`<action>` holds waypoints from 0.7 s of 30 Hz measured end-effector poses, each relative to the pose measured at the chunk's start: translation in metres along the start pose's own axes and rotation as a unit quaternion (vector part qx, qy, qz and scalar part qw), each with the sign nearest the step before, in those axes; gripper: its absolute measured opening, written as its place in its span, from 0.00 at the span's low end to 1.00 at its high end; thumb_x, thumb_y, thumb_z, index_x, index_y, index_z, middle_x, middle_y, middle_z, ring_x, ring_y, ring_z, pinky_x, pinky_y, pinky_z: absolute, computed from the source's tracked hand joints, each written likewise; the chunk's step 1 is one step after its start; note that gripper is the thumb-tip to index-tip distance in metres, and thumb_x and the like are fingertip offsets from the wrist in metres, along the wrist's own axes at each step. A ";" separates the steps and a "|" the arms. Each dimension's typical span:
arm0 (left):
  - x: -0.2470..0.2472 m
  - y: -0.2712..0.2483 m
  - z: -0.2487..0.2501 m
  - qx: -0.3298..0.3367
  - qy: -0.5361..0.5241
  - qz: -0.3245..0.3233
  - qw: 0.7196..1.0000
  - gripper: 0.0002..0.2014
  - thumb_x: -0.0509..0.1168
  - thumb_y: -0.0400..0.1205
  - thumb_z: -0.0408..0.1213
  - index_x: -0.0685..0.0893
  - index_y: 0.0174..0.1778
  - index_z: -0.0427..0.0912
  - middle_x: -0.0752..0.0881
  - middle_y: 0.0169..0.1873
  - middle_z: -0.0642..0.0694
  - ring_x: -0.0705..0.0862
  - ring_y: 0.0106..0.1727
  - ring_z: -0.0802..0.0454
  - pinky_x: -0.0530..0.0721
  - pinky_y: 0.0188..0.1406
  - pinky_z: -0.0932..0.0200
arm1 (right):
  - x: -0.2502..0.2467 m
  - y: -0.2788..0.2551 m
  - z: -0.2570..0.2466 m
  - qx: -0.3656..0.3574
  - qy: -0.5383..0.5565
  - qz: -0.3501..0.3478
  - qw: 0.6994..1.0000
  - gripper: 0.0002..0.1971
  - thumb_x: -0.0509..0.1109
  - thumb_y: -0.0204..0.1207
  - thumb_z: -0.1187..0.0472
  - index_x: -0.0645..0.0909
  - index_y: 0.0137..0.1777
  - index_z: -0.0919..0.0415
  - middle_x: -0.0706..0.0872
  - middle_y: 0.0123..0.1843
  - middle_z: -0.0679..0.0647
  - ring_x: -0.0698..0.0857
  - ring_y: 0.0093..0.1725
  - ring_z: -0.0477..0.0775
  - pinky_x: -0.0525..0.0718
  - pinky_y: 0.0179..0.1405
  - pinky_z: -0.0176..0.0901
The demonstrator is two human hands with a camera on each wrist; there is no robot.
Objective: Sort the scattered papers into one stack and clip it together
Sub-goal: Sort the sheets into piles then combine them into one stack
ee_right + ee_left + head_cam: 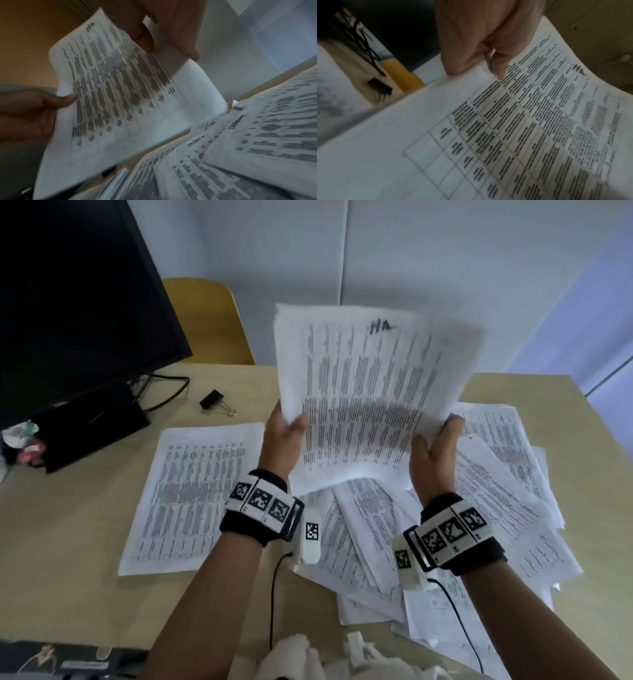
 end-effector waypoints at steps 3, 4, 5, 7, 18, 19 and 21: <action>-0.051 0.014 0.029 0.047 0.027 0.075 0.996 0.20 0.61 0.82 0.36 0.72 0.70 0.36 0.78 0.57 0.50 0.77 0.59 0.54 0.75 0.52 0.67 | 0.039 -0.007 -0.009 0.016 -0.031 -0.076 0.996 0.13 0.54 0.76 0.78 0.58 0.56 0.67 0.76 0.42 0.47 0.77 0.34 0.46 0.82 0.29 0.34; -0.071 0.020 0.033 0.047 0.040 0.096 0.993 0.16 0.61 0.82 0.34 0.75 0.66 0.36 0.80 0.53 0.49 0.79 0.55 0.54 0.76 0.48 0.68 | 0.057 -0.013 -0.011 0.027 -0.046 -0.111 0.992 0.12 0.54 0.77 0.77 0.59 0.58 0.69 0.79 0.45 0.53 0.81 0.37 0.52 0.86 0.35 0.42; -0.092 0.026 0.033 0.044 0.052 0.113 0.991 0.13 0.61 0.82 0.32 0.77 0.62 0.37 0.81 0.49 0.49 0.80 0.50 0.54 0.77 0.44 0.69 | 0.073 -0.019 -0.011 0.038 -0.063 -0.142 0.987 0.11 0.55 0.78 0.75 0.61 0.57 0.68 0.82 0.47 0.60 0.83 0.41 0.59 0.86 0.40 0.52; -0.133 0.037 0.027 0.024 0.089 0.138 0.986 0.11 0.62 0.81 0.30 0.79 0.59 0.38 0.81 0.46 0.48 0.80 0.46 0.53 0.78 0.42 0.67 | 0.108 -0.032 -0.012 0.061 -0.099 -0.191 0.975 0.08 0.59 0.78 0.71 0.63 0.52 0.63 0.83 0.50 0.66 0.84 0.48 0.66 0.84 0.47 0.62; -0.243 0.032 -0.103 -0.234 0.257 0.098 0.933 0.19 0.56 0.80 0.25 0.78 0.67 0.35 0.81 0.65 0.36 0.80 0.66 0.38 0.76 0.65 0.50 | 0.222 -0.112 0.032 0.177 -0.210 -0.372 0.887 0.02 0.63 0.76 0.69 0.73 0.46 0.68 0.84 0.44 0.64 0.78 0.28 0.50 0.75 0.24 0.33; -0.245 0.029 -0.113 -0.246 0.265 0.088 0.928 0.20 0.56 0.80 0.26 0.78 0.68 0.35 0.81 0.66 0.36 0.79 0.66 0.38 0.76 0.66 0.50 | 0.223 -0.116 0.036 0.182 -0.222 -0.367 0.885 0.02 0.62 0.76 0.70 0.74 0.47 0.69 0.83 0.43 0.63 0.78 0.28 0.49 0.75 0.23 0.33; -0.245 0.024 -0.128 -0.272 0.294 0.072 0.913 0.20 0.55 0.80 0.27 0.77 0.68 0.35 0.80 0.67 0.36 0.78 0.67 0.37 0.75 0.67 0.51 | 0.222 -0.122 0.043 0.196 -0.240 -0.355 0.882 0.01 0.62 0.76 0.71 0.73 0.45 0.67 0.81 0.41 0.61 0.78 0.30 0.51 0.79 0.26 0.36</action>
Point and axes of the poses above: each hand's wrist, its own y-axis towards the middle knuckle, its own x-axis out of the palm, z = x × y, the point moved 7 cm from there along y, towards the middle knuckle
